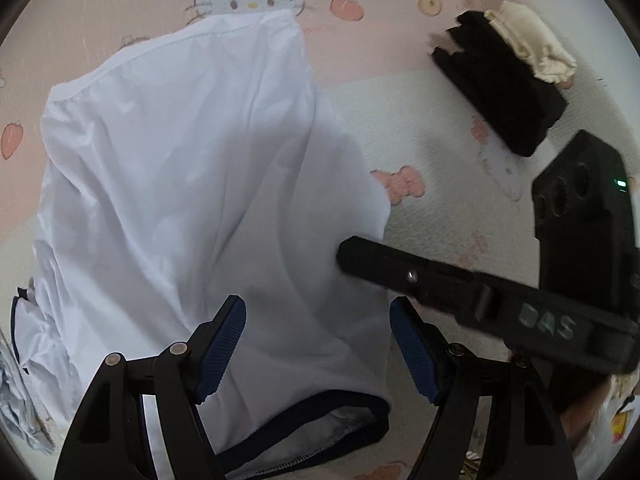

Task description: Fold clothes

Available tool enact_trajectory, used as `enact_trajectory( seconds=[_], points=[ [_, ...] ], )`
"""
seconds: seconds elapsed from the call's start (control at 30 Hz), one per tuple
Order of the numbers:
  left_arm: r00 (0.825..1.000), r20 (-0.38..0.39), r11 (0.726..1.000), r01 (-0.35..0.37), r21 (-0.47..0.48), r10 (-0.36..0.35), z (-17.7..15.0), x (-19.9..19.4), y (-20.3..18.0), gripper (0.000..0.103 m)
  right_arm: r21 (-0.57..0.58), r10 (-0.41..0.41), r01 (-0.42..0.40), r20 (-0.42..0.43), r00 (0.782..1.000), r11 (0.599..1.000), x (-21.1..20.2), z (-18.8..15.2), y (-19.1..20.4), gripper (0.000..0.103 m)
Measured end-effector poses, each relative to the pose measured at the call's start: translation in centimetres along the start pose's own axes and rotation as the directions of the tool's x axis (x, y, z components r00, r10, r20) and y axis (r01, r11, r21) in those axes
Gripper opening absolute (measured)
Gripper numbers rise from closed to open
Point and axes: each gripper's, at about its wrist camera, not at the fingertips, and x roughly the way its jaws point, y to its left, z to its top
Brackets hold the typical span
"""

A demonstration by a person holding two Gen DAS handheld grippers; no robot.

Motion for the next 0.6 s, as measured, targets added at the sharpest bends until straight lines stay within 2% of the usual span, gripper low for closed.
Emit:
enact_trajectory(
  seconds=[0.07,0.17,0.23,0.27,0.3,0.37,0.4,0.5,0.57,0.6],
  points=[
    [1.000,-0.020,1.000,0.001,0.022,-0.001,0.1,0.4,-0.6,0.073,0.005,0.011,-0.011,-0.002,1.000,1.000,0.2,-0.3,0.0,0.015],
    [0.999,0.042,0.995,-0.036,0.092,0.032,0.0,0.1,-1.5,0.073,0.007,0.011,-0.011,0.018,1.000,1.000,0.1,-0.5,0.2,0.015],
    [0.992,0.092,0.988,-0.094,0.119,0.083,-0.2,0.1,-1.8,0.072,0.044,0.041,-0.043,0.026,0.999,0.998,-0.3,-0.4,-0.2,0.015],
    [0.989,0.107,0.985,-0.119,0.124,0.106,-0.2,0.1,-1.7,0.059,0.063,0.057,-0.059,0.030,0.998,0.996,-0.5,-0.3,-0.4,0.016],
    [0.988,0.114,0.985,-0.116,0.126,0.102,-0.2,0.2,-1.6,0.042,0.077,0.075,-0.077,0.038,0.996,0.994,-0.8,-0.4,-0.6,0.018],
    [0.987,0.133,0.985,-0.112,0.130,0.095,-0.2,0.2,-1.4,0.038,0.078,0.080,-0.085,0.058,0.995,0.993,-1.3,-0.3,-0.5,0.018],
    [0.985,0.142,0.984,-0.116,0.136,0.097,-0.3,0.1,-1.4,0.032,0.069,0.070,-0.075,0.069,0.995,0.995,-1.4,-0.2,-0.2,0.018],
    [0.979,0.159,0.978,-0.149,0.145,0.125,-0.3,-0.1,-0.9,0.031,0.038,0.005,-0.009,0.092,0.996,0.999,-1.9,0.1,0.3,0.018],
    [0.979,0.158,0.981,-0.151,0.121,0.131,-0.3,-0.5,0.0,0.031,0.025,-0.049,0.047,0.099,0.994,0.999,-2.0,0.2,0.3,0.021],
    [0.978,0.158,0.982,-0.152,0.109,0.134,-0.3,-0.8,0.4,0.031,0.024,-0.073,0.071,0.101,0.992,0.997,-1.9,0.2,0.3,0.027]
  ],
)
